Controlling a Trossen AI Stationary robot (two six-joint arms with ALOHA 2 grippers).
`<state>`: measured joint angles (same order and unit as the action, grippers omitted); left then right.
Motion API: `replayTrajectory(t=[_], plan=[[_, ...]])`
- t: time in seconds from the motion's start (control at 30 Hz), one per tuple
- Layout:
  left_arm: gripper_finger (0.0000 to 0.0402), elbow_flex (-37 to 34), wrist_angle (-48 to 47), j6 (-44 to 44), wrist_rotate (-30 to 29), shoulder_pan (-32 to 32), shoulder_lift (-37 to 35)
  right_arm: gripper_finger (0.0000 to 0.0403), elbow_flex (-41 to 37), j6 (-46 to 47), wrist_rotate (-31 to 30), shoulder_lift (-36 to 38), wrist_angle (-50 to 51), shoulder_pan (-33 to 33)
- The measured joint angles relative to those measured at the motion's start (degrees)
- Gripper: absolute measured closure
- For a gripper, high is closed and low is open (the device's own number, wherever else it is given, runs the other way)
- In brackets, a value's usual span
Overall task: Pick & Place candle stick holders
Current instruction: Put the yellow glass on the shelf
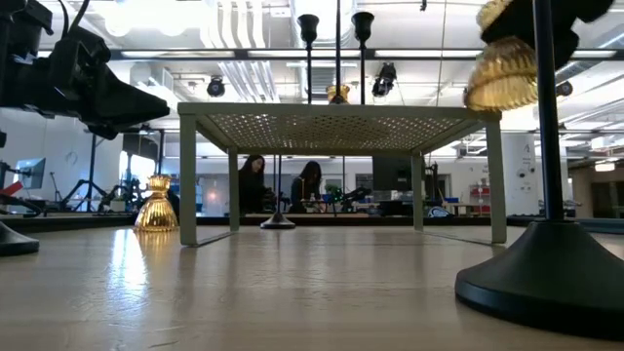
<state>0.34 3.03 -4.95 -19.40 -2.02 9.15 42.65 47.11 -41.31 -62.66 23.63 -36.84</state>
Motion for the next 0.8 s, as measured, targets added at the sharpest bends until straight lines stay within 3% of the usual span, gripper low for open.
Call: replayTrajectory(t=[0.2,0.8], plan=[[0.0280,0.00,0.00,0.00,0.00,0.04,0.00,0.0282,4.02,-1.32,5.05,-0.42,-0.21,1.60],[0.0280,0.00,0.00,0.00,0.00,0.02,0.00,0.0282,6.39,-13.70,2.28,-5.93,-0.43,12.33]])
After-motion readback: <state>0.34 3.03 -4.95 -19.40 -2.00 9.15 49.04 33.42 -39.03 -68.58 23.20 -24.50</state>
